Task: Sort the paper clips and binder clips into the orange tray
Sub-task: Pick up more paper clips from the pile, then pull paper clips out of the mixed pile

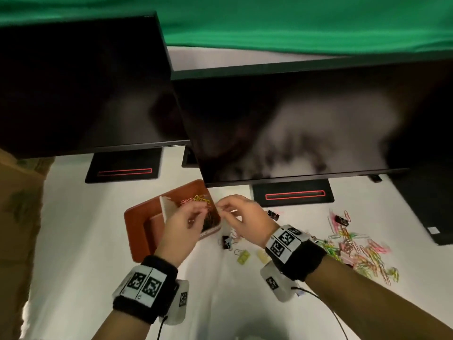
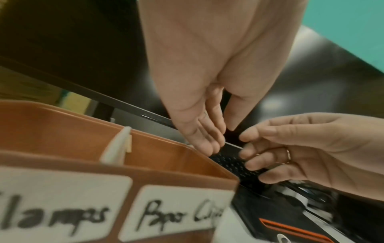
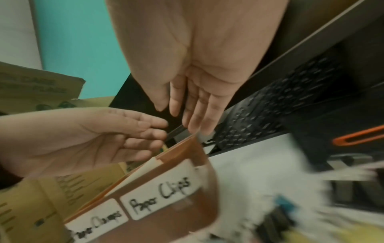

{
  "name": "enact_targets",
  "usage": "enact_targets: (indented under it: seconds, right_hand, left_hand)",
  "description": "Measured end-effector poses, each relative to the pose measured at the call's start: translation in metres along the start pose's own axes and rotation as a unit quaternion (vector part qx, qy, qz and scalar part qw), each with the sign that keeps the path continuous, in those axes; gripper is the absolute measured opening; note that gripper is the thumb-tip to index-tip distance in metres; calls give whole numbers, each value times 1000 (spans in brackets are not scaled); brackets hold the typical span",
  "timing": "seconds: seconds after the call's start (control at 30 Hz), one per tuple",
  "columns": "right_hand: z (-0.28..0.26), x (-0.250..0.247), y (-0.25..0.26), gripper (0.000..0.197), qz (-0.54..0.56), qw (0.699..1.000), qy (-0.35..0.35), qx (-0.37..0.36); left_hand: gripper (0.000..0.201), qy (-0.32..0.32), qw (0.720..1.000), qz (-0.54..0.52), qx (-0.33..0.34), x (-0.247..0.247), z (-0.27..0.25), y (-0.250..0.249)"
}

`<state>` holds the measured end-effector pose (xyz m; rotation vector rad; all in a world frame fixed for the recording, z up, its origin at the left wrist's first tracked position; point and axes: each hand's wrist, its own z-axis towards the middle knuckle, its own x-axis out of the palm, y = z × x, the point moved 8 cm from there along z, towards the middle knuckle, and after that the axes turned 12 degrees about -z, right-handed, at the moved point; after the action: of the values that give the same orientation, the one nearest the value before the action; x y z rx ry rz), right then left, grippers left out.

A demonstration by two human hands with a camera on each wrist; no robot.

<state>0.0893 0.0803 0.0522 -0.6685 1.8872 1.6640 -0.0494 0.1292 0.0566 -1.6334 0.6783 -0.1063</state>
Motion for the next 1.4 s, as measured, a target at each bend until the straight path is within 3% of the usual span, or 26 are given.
enact_targets:
  seconds: [0.13,0.27,0.37,0.47,0.63,0.73,0.83,0.93,1.03,1.17,1.27,1.4]
  right_hand:
    - [-49,-54,-82,21,-82,993,-43,78]
    - [-99,-114,-164,26,-176,964,-80,185]
    - [-129,-144,-214,32,-189,945,-71,259]
    - [-145,-157,-250,34,-194,938,-28,285]
    - [-142,-152,-279,46,-213,947,51,235]
    - [-131,-148,-286,45,-221,953,80,190]
    - [-121,-148,-287,29,-223,956,103,160]
    - [-118,-153,-291,15,-221,955,108,164]
    - [-124,-151,-295,15,-217,953,119,174]
    - [-138,-148,-297,17,-186,960,103,181]
    - [-148,-139,-293,22,-166,967,102,163]
    - [-154,-132,-279,27,-175,973,105,107]
  left_hand:
    - [19,67,994,30,78,60,-3,-15]
    - [27,150,978,101,104,140,6,-24]
    - [37,183,961,184,98,191,19,-17]
    - [46,200,930,302,56,224,33,1]
    - [41,179,879,437,68,243,40,12]
    - [32,154,878,447,78,248,41,11]
    - [27,154,876,451,74,251,41,16]
    - [29,144,883,441,62,251,43,17]
    - [21,143,887,434,60,250,47,18]
    - [10,176,893,407,81,259,46,13]
    - [6,220,912,331,105,274,40,-2]
    - [10,322,888,314,100,297,27,-7]
